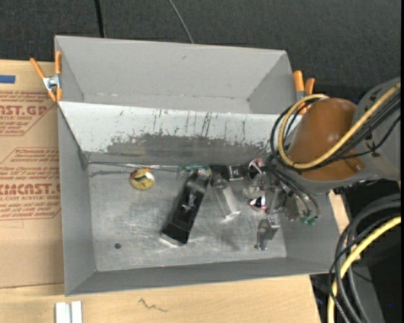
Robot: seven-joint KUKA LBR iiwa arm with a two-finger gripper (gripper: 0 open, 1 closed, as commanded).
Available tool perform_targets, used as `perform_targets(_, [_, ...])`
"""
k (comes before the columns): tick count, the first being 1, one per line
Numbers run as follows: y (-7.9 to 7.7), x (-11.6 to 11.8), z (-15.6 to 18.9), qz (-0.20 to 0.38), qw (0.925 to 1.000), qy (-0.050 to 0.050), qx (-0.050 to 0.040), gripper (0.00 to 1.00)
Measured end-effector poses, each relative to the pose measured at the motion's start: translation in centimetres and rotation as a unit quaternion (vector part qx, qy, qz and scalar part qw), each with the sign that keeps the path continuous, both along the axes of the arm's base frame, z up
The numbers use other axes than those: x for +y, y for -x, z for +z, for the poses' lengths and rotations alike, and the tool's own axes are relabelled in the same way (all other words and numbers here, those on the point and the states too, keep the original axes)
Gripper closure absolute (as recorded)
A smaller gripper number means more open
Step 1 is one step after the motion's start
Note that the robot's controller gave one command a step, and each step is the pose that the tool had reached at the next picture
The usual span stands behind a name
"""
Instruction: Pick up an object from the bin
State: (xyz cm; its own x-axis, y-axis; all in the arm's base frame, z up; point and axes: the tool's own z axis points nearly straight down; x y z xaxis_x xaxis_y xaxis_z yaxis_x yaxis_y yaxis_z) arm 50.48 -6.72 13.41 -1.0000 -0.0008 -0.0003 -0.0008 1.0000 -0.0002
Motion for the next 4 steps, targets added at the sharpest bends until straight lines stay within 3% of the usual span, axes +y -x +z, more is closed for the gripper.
perform_targets(1, [-6.2, -5.1, -4.4, 0.061, 0.9981, 0.0, -0.0027, 0.0])
perform_targets(2, [-6.7, -6.4, -2.7, 0.123, 0.9924, 0.0, 0.0002, 0.0])
perform_targets(3, [-6.4, -7.0, -1.1, 0.103, 0.9947, 0.0, -0.0028, 0.0])
perform_targets(4, [-5.9, -8.6, -6.5, 0.12, 0.9928, -0.002, -0.0014, 0.0])
